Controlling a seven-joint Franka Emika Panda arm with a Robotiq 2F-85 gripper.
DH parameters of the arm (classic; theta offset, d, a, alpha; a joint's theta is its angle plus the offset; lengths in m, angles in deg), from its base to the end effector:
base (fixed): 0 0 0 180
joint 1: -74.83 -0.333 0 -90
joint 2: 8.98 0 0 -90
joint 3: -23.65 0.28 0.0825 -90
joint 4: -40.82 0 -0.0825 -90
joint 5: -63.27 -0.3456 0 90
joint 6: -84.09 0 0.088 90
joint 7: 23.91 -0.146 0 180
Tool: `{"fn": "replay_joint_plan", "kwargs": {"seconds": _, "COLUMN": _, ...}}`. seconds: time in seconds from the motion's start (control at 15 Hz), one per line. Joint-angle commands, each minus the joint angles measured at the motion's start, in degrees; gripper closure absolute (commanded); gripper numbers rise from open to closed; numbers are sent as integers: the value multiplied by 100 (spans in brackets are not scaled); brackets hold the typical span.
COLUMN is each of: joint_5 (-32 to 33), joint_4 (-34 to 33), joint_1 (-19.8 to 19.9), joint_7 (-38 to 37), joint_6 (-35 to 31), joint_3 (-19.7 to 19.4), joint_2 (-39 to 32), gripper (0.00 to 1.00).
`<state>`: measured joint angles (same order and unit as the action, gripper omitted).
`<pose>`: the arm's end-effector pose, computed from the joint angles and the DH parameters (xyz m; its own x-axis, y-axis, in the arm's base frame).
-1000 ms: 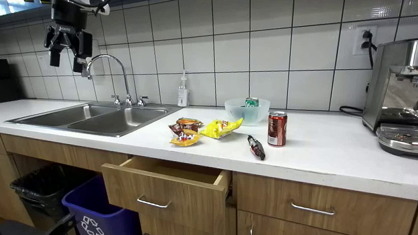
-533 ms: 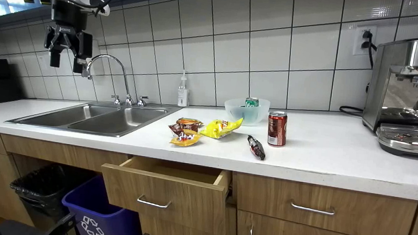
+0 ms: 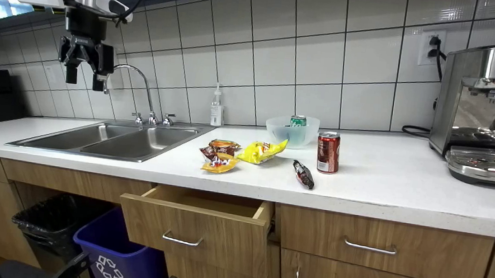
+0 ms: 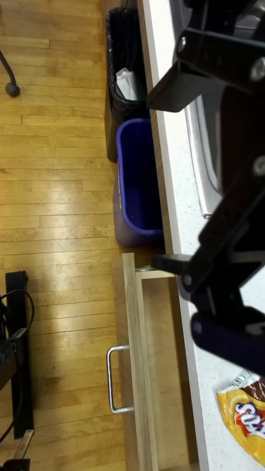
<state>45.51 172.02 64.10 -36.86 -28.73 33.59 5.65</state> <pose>0.3969 0.1828 0.3938 0.9915 0.0108 -0.1299 -0.0164 -0.9783 -0.2067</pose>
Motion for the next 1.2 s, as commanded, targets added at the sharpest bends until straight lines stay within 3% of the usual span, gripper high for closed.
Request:
{"fn": "replay_joint_plan", "kwargs": {"seconds": 0.0, "joint_5": 44, "joint_4": 157, "joint_1": 50, "joint_7": -121, "joint_6": -403, "joint_3": 78, "joint_2": -16, "gripper": 0}}
{"fn": "replay_joint_plan", "kwargs": {"seconds": 1.13, "joint_5": 518, "joint_4": 492, "joint_1": 160, "joint_7": 11, "joint_6": -1399, "joint_3": -46, "joint_2": -512, "gripper": 0}}
